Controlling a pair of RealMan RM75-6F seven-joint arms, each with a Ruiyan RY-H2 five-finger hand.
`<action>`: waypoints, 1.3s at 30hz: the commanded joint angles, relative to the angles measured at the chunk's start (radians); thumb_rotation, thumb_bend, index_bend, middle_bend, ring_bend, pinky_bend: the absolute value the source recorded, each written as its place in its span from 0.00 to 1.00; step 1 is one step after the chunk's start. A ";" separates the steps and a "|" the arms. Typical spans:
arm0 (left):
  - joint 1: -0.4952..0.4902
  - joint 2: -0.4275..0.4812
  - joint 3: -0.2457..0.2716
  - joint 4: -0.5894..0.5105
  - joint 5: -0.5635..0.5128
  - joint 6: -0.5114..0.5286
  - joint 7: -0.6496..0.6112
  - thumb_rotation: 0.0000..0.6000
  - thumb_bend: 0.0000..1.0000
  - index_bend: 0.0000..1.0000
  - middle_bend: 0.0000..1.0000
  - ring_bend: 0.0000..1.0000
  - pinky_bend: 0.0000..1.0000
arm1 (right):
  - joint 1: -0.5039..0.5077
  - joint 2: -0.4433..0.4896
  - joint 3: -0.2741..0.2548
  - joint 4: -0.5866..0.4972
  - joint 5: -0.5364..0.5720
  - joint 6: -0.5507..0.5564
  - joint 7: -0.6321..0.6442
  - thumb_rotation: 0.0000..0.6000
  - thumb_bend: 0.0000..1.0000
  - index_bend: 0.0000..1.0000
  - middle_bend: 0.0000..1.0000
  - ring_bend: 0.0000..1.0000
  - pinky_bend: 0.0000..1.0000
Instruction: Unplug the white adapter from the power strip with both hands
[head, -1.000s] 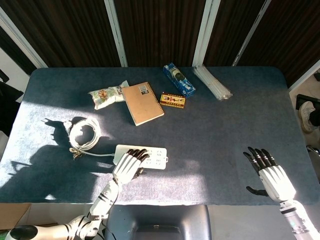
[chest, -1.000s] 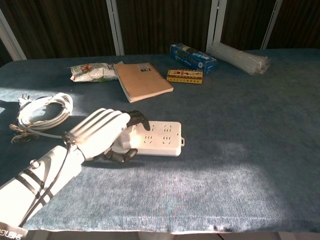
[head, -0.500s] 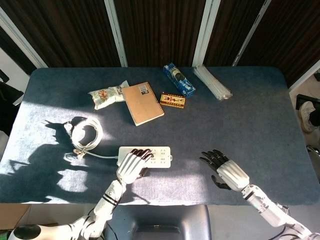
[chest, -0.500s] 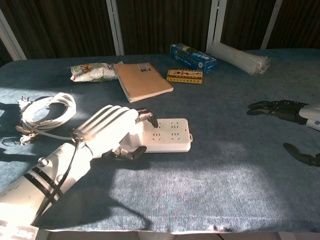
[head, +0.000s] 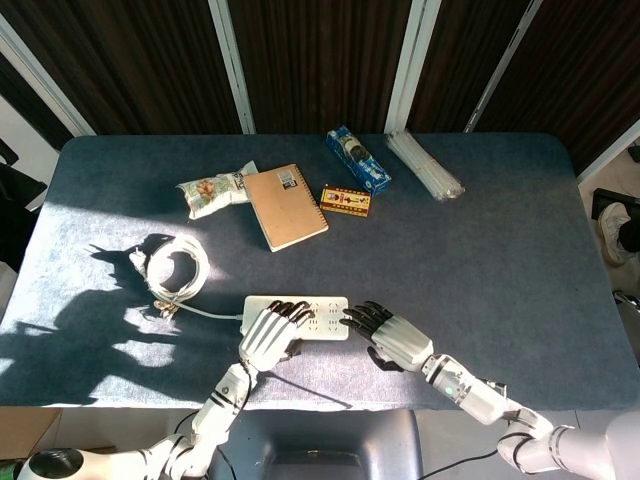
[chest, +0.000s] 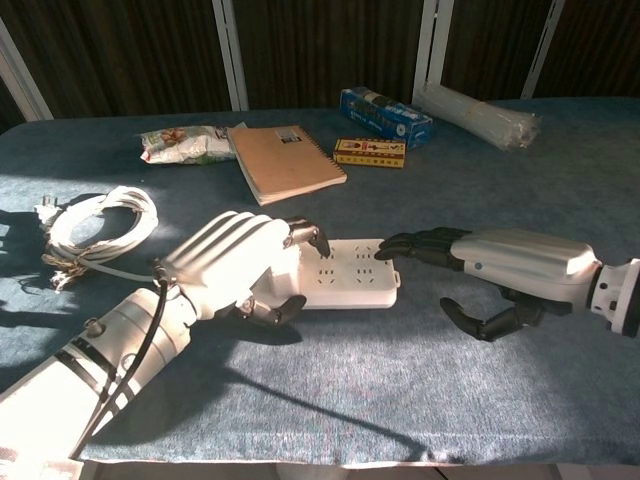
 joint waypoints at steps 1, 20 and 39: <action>0.000 -0.001 0.002 -0.002 -0.001 -0.001 -0.001 1.00 0.41 0.31 0.36 0.33 0.35 | 0.014 -0.028 -0.001 0.013 0.007 0.001 0.002 1.00 0.79 0.11 0.15 0.00 0.06; -0.005 -0.004 0.004 -0.003 0.005 0.010 -0.003 1.00 0.42 0.40 0.44 0.39 0.42 | 0.074 -0.085 -0.036 0.018 0.079 -0.089 -0.034 1.00 0.79 0.12 0.16 0.01 0.06; -0.006 0.008 0.005 0.000 0.045 0.058 -0.043 1.00 0.43 0.47 0.51 0.47 0.51 | 0.088 -0.096 -0.042 0.007 0.138 -0.122 -0.072 1.00 0.79 0.11 0.16 0.01 0.06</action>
